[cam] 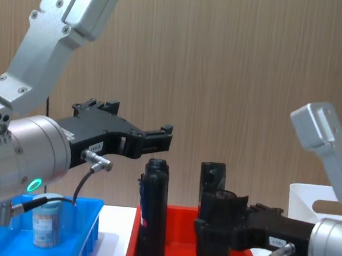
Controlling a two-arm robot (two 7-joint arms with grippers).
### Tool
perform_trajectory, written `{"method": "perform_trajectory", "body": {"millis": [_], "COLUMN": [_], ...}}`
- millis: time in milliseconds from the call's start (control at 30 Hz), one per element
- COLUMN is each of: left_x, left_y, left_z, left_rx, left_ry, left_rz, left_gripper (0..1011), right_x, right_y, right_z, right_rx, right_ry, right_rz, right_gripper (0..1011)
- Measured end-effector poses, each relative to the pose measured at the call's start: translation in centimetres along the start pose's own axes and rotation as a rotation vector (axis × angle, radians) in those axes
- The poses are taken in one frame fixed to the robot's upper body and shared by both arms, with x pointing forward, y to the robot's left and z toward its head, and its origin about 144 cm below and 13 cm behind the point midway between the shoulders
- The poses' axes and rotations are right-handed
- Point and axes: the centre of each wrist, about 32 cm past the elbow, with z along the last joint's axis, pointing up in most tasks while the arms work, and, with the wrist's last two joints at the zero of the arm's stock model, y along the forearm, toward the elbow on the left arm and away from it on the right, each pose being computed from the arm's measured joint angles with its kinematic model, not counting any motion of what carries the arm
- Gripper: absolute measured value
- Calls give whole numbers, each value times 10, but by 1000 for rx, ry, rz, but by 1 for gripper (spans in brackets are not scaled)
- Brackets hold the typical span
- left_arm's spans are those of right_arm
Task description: Pick the cotton swabs from the blue box and place them into the white box.
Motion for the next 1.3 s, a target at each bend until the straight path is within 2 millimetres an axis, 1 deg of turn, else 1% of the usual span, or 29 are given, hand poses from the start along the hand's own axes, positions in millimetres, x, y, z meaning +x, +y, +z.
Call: {"method": "perform_trajectory", "body": {"millis": [100,167,200,267,333,367,400,533,567,667,733,1100,1300], "left_x": [0,0,0,0,0,0,0,0,0,0,0,0,0], "left_y": [0,0,0,0,0,0,0,0,0,0,0,0,0], "left_z": [0,0,0,0,0,0,0,0,0,0,0,0,0], "left_rx": [0,0,0,0,0,0,0,0,0,0,0,0,0], "left_ry": [0,0,0,0,0,0,0,0,0,0,0,0,0], "left_rz": [0,0,0,0,0,0,0,0,0,0,0,0,0], "left_gripper": [1004,1004,1004,1004,1004,1004,1004,1004,1004,1004,1004,1004,1004], "right_x": [0,0,-1,-1,-1,-1,-1,-1,-1,-1,-2,-2,-2], "right_y": [3,5,6,7,9,10,11,12,13,14,14,13,9], "right_z": [1,1,1,1,2,2,2,3,3,4,4,9,17], "right_rx": [0,0,-2,-3,-4,-4,-4,-5,-4,-3,-3,16,46], "right_ry": [-1,-3,-4,-5,-4,-4,-4,-5,-5,-5,-6,-3,5], "right_rz": [-2,-4,-4,-6,-9,-9,-11,-14,-14,-15,-16,-23,-37], "right_gripper": [1000,970,931,907,838,822,766,688,630,567,547,506,506]}}
